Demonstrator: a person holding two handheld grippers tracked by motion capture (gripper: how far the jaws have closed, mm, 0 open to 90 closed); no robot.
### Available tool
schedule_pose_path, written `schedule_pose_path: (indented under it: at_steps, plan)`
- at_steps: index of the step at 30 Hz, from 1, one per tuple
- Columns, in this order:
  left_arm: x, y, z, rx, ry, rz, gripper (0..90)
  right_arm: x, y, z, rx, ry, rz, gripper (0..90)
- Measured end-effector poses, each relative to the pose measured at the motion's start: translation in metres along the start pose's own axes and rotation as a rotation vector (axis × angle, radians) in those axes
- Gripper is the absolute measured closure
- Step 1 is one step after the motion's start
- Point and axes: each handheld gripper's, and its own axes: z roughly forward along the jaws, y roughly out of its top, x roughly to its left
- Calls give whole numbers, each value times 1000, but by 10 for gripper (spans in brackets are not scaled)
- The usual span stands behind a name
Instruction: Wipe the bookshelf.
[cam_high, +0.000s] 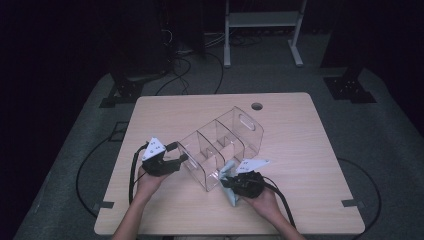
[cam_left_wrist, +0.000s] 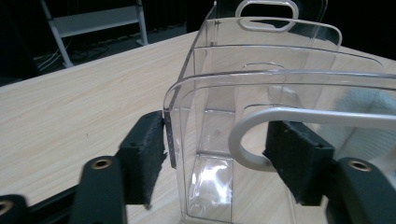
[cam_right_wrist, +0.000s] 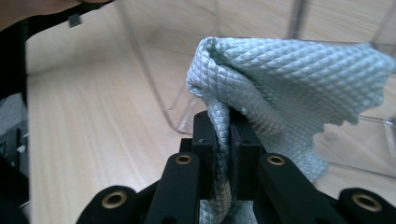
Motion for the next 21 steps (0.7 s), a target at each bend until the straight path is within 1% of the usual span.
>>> schedule_pose_path:
  at_steps: [2, 4, 7, 9, 10, 12, 14, 16, 17, 19, 21]
  plan:
    - [1, -1, 3, -1, -2, -6, 444, 7, 2, 1, 0, 22, -17, 824]
    - [1, -1, 4, 3, 2, -7, 465, 14, 7, 0, -11, 42, -38, 824]
    - [1, -1, 6, -2, 5, -13, 470, 27, 16, -2, -40, 81, -69, 824]
    - [0, -2, 6, -7, 9, -19, 471, 34, 20, -1, -44, 92, -94, 825]
    - [0, -2, 6, -5, 10, -16, 472, 37, 21, 2, -36, 95, -106, 824]
    - [-1, -1, 7, -9, 10, -17, 472, 39, 19, 9, -13, 85, -120, 824]
    - [-2, -1, 7, -9, 11, -12, 471, 38, 14, 19, 17, 73, -127, 825]
    - [-3, -1, 6, -5, 11, -6, 470, 36, 8, 28, 44, 55, -124, 826]
    - [-3, -2, 6, -8, 13, -10, 470, 34, 4, 32, 62, 51, -117, 826]
    - [-3, -4, 6, -19, 13, -14, 472, 31, -2, 37, 75, 58, -101, 826]
    - [-3, -4, 6, -20, 14, -16, 472, 30, -2, 38, 80, 58, -102, 826]
